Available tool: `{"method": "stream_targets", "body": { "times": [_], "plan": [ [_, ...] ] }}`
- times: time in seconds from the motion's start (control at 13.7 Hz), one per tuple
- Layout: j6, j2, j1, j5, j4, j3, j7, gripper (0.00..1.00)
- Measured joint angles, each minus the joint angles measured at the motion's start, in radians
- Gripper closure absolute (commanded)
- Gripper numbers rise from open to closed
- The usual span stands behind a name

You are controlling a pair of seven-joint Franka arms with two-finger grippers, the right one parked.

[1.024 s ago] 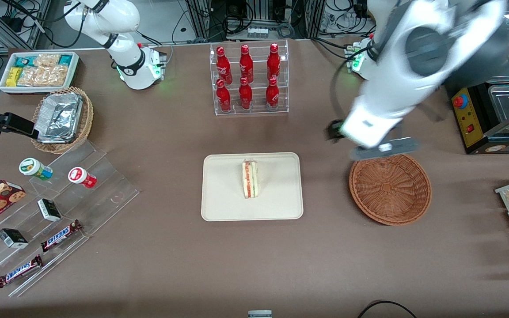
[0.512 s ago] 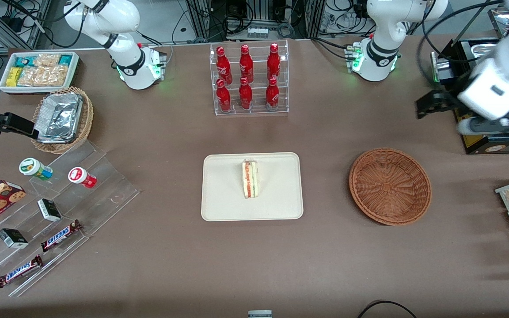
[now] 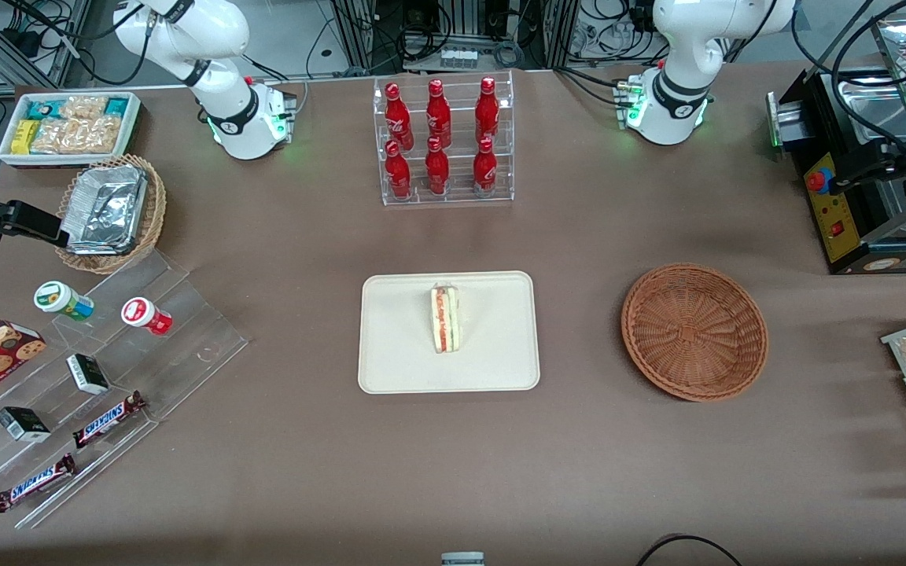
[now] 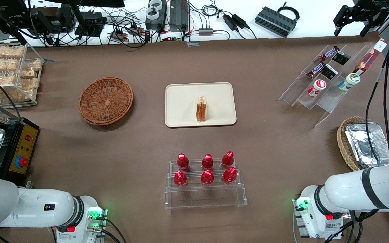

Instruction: Place sandwich from basket to tray

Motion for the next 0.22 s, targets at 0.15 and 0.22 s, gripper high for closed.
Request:
{"method": "stream_targets", "body": {
  "times": [0.15, 0.22],
  "plan": [
    [0.0, 0.0, 0.0, 0.003, 0.0, -0.001, 0.0, 0.0],
    [0.0, 0.0, 0.0, 0.007, 0.0, -0.002, 0.0, 0.0]
  ]
}}
